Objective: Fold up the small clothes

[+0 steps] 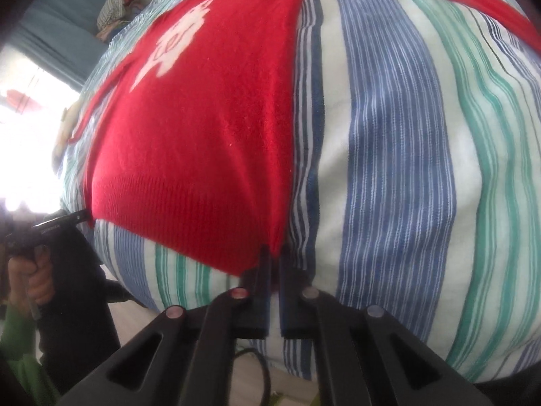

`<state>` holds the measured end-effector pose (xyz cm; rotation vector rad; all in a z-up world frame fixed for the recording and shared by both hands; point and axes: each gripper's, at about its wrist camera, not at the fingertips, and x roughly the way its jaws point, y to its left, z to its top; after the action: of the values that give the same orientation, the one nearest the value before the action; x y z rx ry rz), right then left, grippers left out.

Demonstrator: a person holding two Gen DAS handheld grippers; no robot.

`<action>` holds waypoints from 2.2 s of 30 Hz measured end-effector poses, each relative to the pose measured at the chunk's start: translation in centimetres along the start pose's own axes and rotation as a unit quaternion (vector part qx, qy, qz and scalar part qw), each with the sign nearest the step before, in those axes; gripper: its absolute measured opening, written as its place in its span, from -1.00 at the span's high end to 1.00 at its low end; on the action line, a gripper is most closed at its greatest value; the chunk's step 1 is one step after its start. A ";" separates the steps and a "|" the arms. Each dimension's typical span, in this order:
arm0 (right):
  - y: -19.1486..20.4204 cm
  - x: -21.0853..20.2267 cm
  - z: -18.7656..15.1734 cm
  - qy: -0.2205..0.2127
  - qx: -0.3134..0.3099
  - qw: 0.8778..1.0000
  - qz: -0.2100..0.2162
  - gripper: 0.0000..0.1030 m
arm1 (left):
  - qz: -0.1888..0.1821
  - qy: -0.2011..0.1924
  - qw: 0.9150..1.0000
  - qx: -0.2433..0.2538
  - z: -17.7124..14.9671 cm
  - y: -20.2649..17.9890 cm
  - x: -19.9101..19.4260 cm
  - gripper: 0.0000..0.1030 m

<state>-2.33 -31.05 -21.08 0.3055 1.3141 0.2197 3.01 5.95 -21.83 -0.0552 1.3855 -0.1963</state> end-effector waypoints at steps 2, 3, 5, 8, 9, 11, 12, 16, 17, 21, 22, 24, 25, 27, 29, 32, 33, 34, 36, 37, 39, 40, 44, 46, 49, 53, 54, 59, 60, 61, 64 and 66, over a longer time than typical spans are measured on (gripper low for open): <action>0.8 -0.2 -0.1 -0.006 -0.020 1.000 -0.014 0.93 | 0.007 -0.011 1.000 0.006 -0.2 -0.4 -0.5 0.80; 1.0 -0.4 -0.2 -0.011 -0.025 0.999 -0.017 0.91 | 0.011 -0.016 1.000 0.008 -0.3 -0.7 -0.8 0.71; 1.1 -1.1 -0.6 -0.018 -0.021 1.000 -0.012 0.57 | 0.010 -0.030 0.999 0.003 -0.7 -0.9 -2.0 0.11; 1.1 -2.9 -1.2 -0.040 -0.017 0.999 -0.024 0.12 | 0.010 -0.074 0.997 -0.008 -1.6 -0.2 -4.7 -0.11; 1.0 -3.8 -1.4 -0.053 -0.016 0.998 -0.033 0.11 | 0.011 -0.090 0.996 -0.011 -1.7 0.0 -5.6 -0.12; 0.6 -5.7 -1.6 -0.087 -0.006 0.995 -0.047 0.09 | 0.016 -0.127 0.992 -0.019 -1.6 0.3 -7.1 -0.27; 0.4 -6.7 -1.6 -0.110 0.002 0.992 -0.058 0.06 | 0.017 -0.146 0.989 -0.022 -1.4 0.5 -7.6 -0.31; -0.4 -9.7 -1.3 -0.217 0.025 0.969 -0.118 -0.25 | 0.016 -0.185 0.982 -0.028 1.4 0.4 -7.6 -0.41; -0.6 -10.0 -1.1 -0.237 0.030 0.963 -0.125 -0.25 | 0.013 -0.192 0.981 -0.028 2.1 0.0 -7.5 -0.41; -1.5 -9.4 -0.1 -0.278 0.043 0.949 -0.142 -0.25 | 0.013 -0.242 0.970 -0.032 3.5 -1.5 -7.1 -0.42; -1.6 -9.3 -0.1 -0.283 0.042 0.947 -0.146 -0.25 | 0.021 -0.252 0.967 -0.033 3.6 -1.7 -6.8 -0.46; -1.8 -9.0 0.0 -0.281 0.039 0.946 -0.155 -0.25 | 0.029 -0.255 0.966 -0.036 3.6 -1.8 -6.0 -0.49; -1.8 -8.8 0.1 -0.275 0.040 0.948 -0.155 -0.25 | 0.032 -0.253 0.966 -0.036 3.3 -1.7 -5.8 -0.49; -1.8 -8.6 0.0 -0.274 0.040 0.949 -0.152 -0.25 | 0.047 -0.244 0.968 -0.032 3.1 -1.7 -5.2 -0.49; -1.7 -8.4 -0.4 -0.272 0.036 0.949 -0.156 -0.25 | 0.053 -0.243 0.968 -0.027 2.9 -1.8 -5.0 -0.49; -1.8 -8.1 -0.3 -0.270 0.039 0.950 -0.151 -0.26 | 0.062 -0.250 0.966 -0.026 2.9 -1.7 -5.2 -0.52; -1.8 -8.0 -0.2 -0.269 0.040 0.951 -0.148 -0.26 | 0.065 -0.250 0.966 -0.028 2.9 -1.7 -5.1 -0.52; -1.8 -7.9 -0.2 -0.268 0.040 0.952 -0.145 -0.26 | 0.067 -0.249 0.966 -0.031 2.9 -1.6 -5.1 -0.52; -1.7 -7.8 -0.2 -0.267 0.039 0.952 -0.142 -0.26 | 0.063 -0.248 0.966 -0.037 2.9 -1.4 -5.0 -0.52; -1.6 -7.8 -0.2 -0.268 0.038 0.952 -0.142 -0.26 | 0.063 -0.247 0.966 -0.039 2.9 -1.3 -5.0 -0.52; -1.4 -7.8 -0.3 -0.270 0.035 0.952 -0.143 -0.26 | 0.065 -0.247 0.966 -0.039 2.9 -1.4 -4.9 -0.53; -1.4 -7.8 -0.4 -0.270 0.035 0.952 -0.143 -0.26 | 0.066 -0.247 0.966 -0.038 2.9 -1.4 -4.9 -0.53; -1.7 -7.9 -0.4 -0.271 0.047 0.951 -0.139 -0.26 | 0.068 -0.250 0.965 -0.039 2.8 -1.4 -5.0 -0.54; -1.8 -7.9 -0.4 -0.272 0.051 0.951 -0.138 -0.26 | 0.069 -0.251 0.965 -0.040 2.8 -1.4 -5.0 -0.55; -2.0 -8.0 -0.5 -0.272 0.054 0.951 -0.137 -0.26 | 0.070 -0.252 0.964 -0.041 2.9 -1.4 -5.0 -0.56; -2.0 -8.0 -0.4 -0.274 0.052 0.951 -0.137 -0.26 | 0.072 -0.254 0.964 -0.041 2.9 -1.3 -5.0 -0.56; -2.0 -8.0 -0.5 -0.274 0.052 0.950 -0.138 -0.26 | 0.072 -0.254 0.964 -0.042 2.9 -1.3 -5.0 -0.57; -2.0 -8.0 -0.5 -0.276 0.052 0.950 -0.138 -0.26 | 0.075 -0.255 0.963 -0.044 2.9 -1.3 -5.1 -0.58; -2.0 -8.0 -0.5 -0.276 0.052 0.950 -0.138 -0.26 | 0.076 -0.256 0.963 -0.044 2.9 -1.3 -5.1 -0.58; -1.9 -8.1 -0.6 -0.277 0.052 0.949 -0.139 -0.26 | 0.076 -0.257 0.963 -0.044 2.9 -1.3 -5.2 -0.58; -1.9 -8.1 -0.6 -0.278 0.052 0.949 -0.138 -0.26 | 0.077 -0.257 0.962 -0.044 2.9 -1.3 -5.2 -0.58; -1.9 -8.1 -0.6 -0.278 0.052 0.949 -0.138 -0.26 | 0.078 -0.257 0.962 -0.044 2.9 -1.3 -5.2 -0.59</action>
<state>-4.86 -35.49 -14.44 0.2438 0.7943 -0.1684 4.85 5.31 -16.05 -0.0655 0.8727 0.0148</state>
